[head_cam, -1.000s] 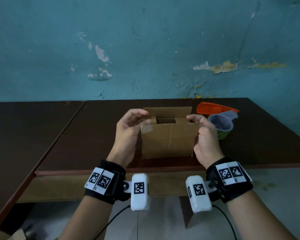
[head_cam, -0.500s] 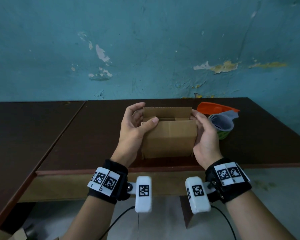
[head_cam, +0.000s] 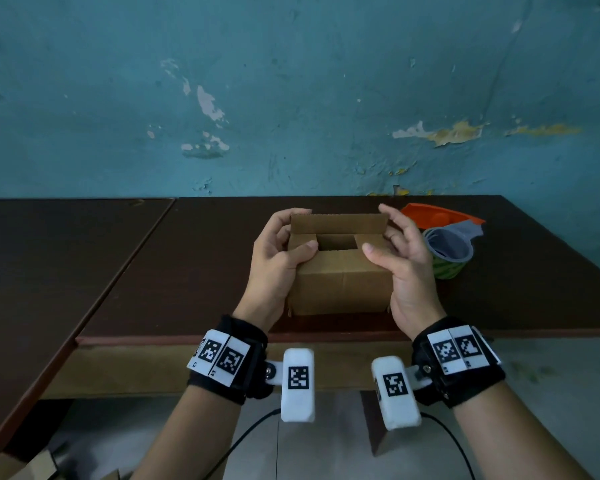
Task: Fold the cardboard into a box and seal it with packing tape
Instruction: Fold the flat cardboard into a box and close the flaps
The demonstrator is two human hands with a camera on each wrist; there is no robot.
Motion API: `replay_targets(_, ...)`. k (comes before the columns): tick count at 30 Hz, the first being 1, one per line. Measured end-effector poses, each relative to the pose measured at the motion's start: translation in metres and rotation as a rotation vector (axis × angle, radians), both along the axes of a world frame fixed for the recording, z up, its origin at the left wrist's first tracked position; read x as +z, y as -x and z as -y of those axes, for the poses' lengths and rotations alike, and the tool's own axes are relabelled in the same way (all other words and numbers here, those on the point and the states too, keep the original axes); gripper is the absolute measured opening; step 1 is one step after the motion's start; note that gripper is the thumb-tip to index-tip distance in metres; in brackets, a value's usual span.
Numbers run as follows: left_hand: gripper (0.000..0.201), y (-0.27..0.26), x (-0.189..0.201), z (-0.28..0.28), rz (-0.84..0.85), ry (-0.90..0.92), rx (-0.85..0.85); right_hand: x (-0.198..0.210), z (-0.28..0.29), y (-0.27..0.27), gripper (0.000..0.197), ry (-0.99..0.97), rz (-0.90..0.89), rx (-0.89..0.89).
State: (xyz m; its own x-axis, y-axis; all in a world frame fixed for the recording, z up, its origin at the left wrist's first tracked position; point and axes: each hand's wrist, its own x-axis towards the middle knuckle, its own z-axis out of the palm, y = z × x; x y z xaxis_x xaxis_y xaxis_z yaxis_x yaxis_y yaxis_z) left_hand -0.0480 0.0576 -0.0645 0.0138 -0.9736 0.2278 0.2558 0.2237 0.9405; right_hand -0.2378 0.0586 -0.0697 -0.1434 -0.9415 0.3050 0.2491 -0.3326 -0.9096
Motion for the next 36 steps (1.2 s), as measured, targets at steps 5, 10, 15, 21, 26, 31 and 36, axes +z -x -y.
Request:
replay_targets(5,0.022,0.001,-0.005,-0.001,0.027,0.042,0.034,0.000,0.001,-0.001,0.039,0.008,0.027,-0.008)
replay_targets(10,0.006,0.001,-0.005,-0.003,0.073,0.016,0.082,-0.003,0.003,-0.005,0.014,0.025,0.002,-0.107)
replay_targets(15,0.012,0.004,-0.002,-0.003,0.117,-0.007,0.120,-0.006,0.008,-0.005,0.011,0.015,-0.030,-0.140)
replay_targets(21,0.006,0.008,-0.003,-0.005,0.097,-0.060,0.113,-0.005,0.010,-0.005,0.018,-0.003,-0.059,-0.154)
replay_targets(26,0.019,0.009,-0.003,-0.009,0.105,-0.127,0.093,-0.004,0.010,-0.005,0.022,-0.016,-0.084,-0.163)
replay_targets(31,0.021,0.005,0.005,-0.008,0.181,-0.194,0.064,-0.003,0.009,-0.006,0.023,-0.021,-0.090,-0.169)
replay_targets(36,0.020,0.005,0.009,-0.004,0.231,-0.202,0.089,-0.001,0.008,-0.008,0.025,-0.014,-0.120,-0.175)
